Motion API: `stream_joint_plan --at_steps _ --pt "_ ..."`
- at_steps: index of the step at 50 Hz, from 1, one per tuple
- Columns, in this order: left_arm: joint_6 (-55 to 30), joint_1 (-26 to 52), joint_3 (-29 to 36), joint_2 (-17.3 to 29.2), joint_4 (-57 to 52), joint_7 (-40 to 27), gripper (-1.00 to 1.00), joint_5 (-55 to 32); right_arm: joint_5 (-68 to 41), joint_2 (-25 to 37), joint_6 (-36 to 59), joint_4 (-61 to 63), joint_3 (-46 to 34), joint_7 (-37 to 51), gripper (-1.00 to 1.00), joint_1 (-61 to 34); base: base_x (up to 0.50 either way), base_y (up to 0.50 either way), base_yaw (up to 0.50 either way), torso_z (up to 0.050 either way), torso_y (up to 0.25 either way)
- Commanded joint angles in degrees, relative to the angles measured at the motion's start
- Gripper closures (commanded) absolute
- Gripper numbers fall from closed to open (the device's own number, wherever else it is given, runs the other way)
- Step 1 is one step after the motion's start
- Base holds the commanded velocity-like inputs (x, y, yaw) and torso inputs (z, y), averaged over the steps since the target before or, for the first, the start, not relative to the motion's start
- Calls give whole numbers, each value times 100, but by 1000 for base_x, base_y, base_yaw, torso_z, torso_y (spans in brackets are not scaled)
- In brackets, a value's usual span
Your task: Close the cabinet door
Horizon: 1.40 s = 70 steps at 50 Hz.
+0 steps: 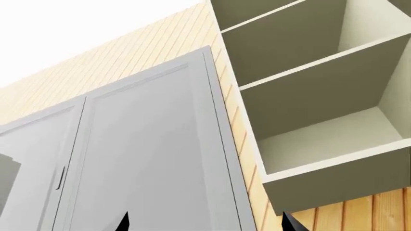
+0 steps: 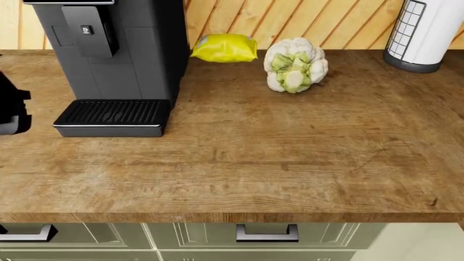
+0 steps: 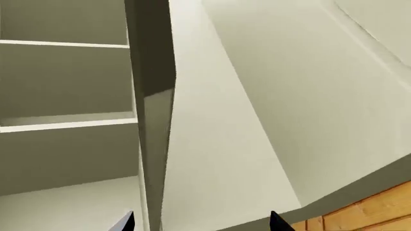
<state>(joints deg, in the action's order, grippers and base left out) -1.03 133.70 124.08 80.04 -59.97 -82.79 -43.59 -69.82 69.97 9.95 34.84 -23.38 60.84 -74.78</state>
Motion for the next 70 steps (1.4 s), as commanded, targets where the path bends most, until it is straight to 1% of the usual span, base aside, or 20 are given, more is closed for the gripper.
stream_joint_plan --at_steps 1,10,19,23,28,32,34,37,40,54,60,64,70 --pt "-47 79 29 -68 -1 -18 -100 -62 -20 53 -61 -400 159 -84 -100 -69 0 0 0 0 0" --pt "-97 93 -36 -125 -1 -25 -100 -137 -85 282 -297 -526 353 -38 -100 155 0 0 0 0 0" --pt "-160 98 -142 -231 -1 -46 -100 -255 -76 364 -356 -738 442 -75 -100 205 0 0 0 0 0" --pt "-186 100 -200 -262 -1 -39 -100 -303 -87 397 -284 -826 474 -107 -100 115 0 0 0 0 0" --pt "-207 103 -246 -308 -1 -42 -100 -342 -45 266 19 -924 412 -191 -100 -248 0 0 0 0 0" --pt "-212 103 -254 -316 -1 -42 -100 -349 -33 230 87 -941 402 -209 -100 -323 0 0 0 0 0" --pt "-252 106 -283 -327 -2 -50 -100 -361 -3 125 271 -984 351 -273 -100 -572 0 0 0 0 0" --pt "-270 105 -298 -332 -2 -53 -100 -368 13 72 359 -1007 329 -302 -100 -687 0 0 0 0 0" --pt "-306 106 -343 -304 -2 -34 -100 -385 120 -179 693 -1185 198 -462 -100 -1187 0 0 0 0 0" --pt "-353 110 -373 -340 -2 -39 -100 -428 520 -795 1201 -1956 -137 -970 -100 -2085 0 0 0 0 0" --pt "-359 111 -385 -342 -2 -35 -100 -435 590 -915 1261 -2090 -205 -1069 -100 -2189 4 0 1 0 0" --pt "-334 112 -340 -323 -2 -35 -100 -398 878 -1455 1433 -2490 -537 -1397 -100 -2598 6 0 4 7 0" --pt "-309 113 -310 -286 -2 -17 -100 -362 1017 -1907 1500 -2831 -737 -1626 -100 -2870 12 0 7 9 0"
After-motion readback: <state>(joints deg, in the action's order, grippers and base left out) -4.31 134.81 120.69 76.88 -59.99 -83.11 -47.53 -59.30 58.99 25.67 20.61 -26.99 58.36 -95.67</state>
